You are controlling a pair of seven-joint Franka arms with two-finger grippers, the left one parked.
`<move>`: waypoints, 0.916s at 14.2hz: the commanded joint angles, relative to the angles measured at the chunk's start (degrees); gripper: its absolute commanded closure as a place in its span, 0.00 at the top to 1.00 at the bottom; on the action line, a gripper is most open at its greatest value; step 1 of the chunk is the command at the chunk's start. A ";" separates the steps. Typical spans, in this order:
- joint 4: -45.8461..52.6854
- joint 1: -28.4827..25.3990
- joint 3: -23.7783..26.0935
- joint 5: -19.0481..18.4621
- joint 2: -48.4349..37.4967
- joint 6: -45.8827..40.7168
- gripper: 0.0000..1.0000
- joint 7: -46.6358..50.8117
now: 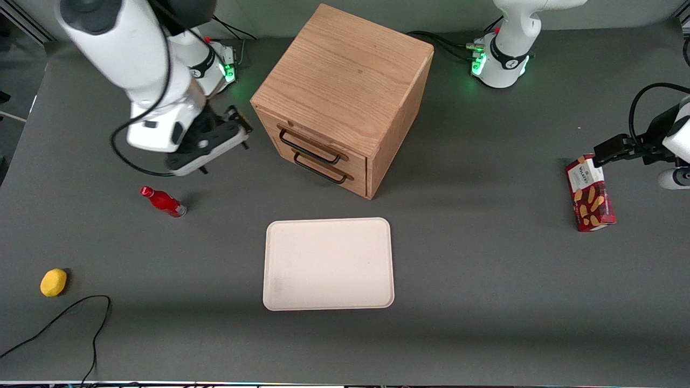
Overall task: Open upper drawer
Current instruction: 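Move the right gripper toward the upper drawer's black handle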
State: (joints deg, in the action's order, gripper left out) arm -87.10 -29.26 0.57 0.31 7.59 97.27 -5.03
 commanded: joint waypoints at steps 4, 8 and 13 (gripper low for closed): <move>1.49 -5.37 -1.36 4.07 1.38 1.96 1.00 -6.37; 1.23 -6.78 -1.63 4.87 2.34 2.40 1.00 -8.15; 0.26 -8.88 -1.45 4.52 3.05 2.41 1.00 -9.65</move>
State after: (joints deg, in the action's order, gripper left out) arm -87.05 -36.10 0.21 4.17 10.39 99.61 -13.31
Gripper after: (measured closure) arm 0.000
